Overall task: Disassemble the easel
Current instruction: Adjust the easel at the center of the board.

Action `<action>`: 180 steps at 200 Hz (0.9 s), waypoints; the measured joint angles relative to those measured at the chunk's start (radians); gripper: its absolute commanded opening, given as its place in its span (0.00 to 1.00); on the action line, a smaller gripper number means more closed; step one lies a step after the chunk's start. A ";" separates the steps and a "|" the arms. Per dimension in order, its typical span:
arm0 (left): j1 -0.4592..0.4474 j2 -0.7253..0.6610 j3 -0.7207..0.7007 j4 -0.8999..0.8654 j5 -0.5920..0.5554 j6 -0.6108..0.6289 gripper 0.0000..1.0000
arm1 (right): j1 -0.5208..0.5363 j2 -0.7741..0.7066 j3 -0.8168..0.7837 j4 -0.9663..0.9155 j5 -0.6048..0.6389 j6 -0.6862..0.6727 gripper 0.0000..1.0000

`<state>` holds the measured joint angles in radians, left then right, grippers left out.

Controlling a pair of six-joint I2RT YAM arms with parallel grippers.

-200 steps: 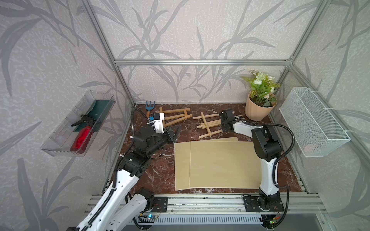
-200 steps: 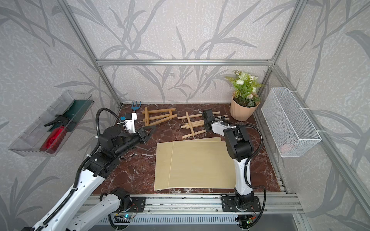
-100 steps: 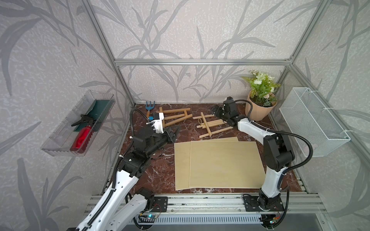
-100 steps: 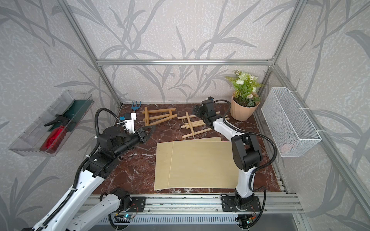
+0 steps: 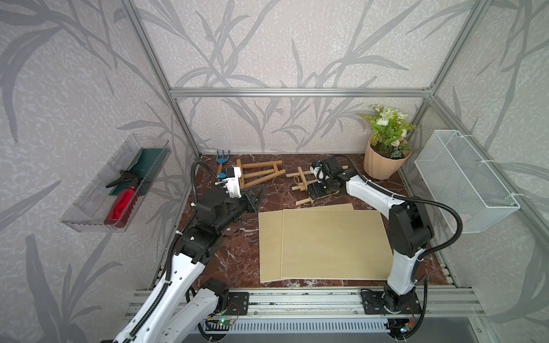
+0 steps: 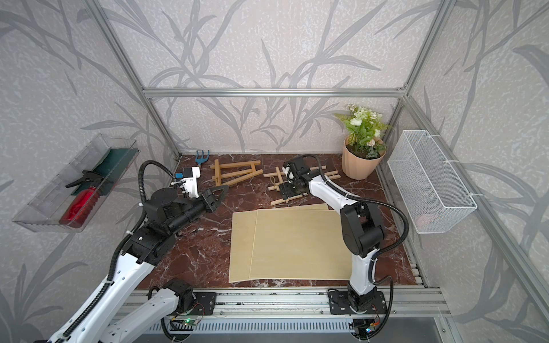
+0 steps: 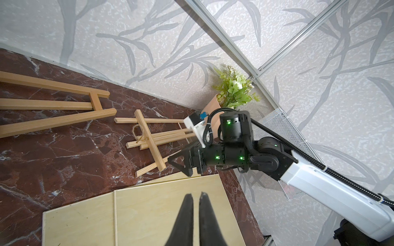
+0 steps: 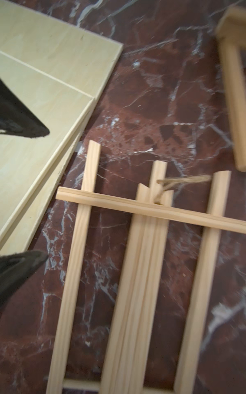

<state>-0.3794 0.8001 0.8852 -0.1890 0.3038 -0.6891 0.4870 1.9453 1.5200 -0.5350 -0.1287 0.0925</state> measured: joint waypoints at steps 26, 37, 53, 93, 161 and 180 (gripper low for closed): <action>0.005 0.003 0.000 0.000 -0.002 0.001 0.10 | 0.016 0.098 0.073 -0.055 -0.011 -0.015 0.68; 0.008 0.003 -0.003 0.001 -0.002 0.001 0.10 | 0.019 0.137 0.112 -0.078 -0.011 -0.016 0.62; 0.012 0.006 -0.006 -0.001 -0.004 0.001 0.10 | 0.023 0.190 0.167 -0.095 -0.010 -0.005 0.53; 0.016 0.008 -0.006 0.000 -0.005 0.001 0.10 | 0.024 0.266 0.243 -0.113 -0.001 0.020 0.39; 0.022 0.015 -0.006 0.000 -0.015 0.004 0.10 | 0.018 0.336 0.371 -0.120 0.066 0.038 0.25; 0.023 0.024 -0.006 0.000 -0.018 0.009 0.10 | 0.012 0.343 0.381 -0.112 0.072 0.048 0.22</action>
<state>-0.3565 0.8238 0.8795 -0.1894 0.2855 -0.6800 0.4988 2.2887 1.9015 -0.6472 -0.0563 0.1406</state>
